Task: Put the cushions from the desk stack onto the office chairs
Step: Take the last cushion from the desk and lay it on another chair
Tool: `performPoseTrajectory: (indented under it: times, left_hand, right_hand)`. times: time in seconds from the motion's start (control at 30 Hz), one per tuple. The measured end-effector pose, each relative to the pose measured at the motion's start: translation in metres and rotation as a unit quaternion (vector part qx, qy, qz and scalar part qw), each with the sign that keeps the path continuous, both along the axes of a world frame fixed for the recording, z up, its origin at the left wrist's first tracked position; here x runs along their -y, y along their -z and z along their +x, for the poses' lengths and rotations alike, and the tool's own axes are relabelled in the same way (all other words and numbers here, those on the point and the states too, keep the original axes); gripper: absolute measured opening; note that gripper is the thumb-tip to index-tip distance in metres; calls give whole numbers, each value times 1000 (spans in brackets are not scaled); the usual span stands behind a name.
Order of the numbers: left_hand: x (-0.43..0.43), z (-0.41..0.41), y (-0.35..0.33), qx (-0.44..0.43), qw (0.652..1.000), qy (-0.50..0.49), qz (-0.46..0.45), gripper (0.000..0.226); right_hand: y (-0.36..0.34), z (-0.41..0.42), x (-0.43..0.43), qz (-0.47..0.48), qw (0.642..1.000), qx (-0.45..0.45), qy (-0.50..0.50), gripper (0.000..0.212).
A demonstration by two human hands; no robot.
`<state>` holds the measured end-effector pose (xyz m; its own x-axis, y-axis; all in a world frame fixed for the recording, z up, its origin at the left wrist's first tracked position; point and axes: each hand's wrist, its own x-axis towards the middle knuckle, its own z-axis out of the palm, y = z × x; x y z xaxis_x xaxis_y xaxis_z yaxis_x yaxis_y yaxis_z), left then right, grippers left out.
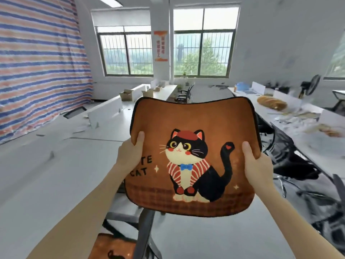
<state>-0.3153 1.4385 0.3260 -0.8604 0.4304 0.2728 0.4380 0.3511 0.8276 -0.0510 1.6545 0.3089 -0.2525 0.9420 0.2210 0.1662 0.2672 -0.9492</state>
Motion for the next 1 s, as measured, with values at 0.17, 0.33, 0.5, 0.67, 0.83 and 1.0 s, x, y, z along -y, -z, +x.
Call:
performPoseTrajectory:
  times: [0.17,0.33,0.5,0.67,0.83,1.0]
  left_hand:
    - [-84,-49,17,37,999,17,18,72]
    - [-171,-85,6,50,997,52,25,55]
    - [-267,-107,6,50,995,86,12,46]
    - [-368,-127,9,29,997,73,-5,57]
    - [-473,-145,11,6,999,48,-8,62]
    - [-566,-176,-4,-11,999,37,-18,62]
  right_hand:
    - [-3,-43,-83,14,998,55,19,55]
    - [-24,-76,-161,47,996,70,42,57]
    - [-20,-90,-246,36,994,80,60,59]
    - [-10,-107,-345,28,996,68,58,56]
    - [-7,-130,-457,17,998,62,29,43]
    - [-14,-164,-562,-1,998,62,25,44]
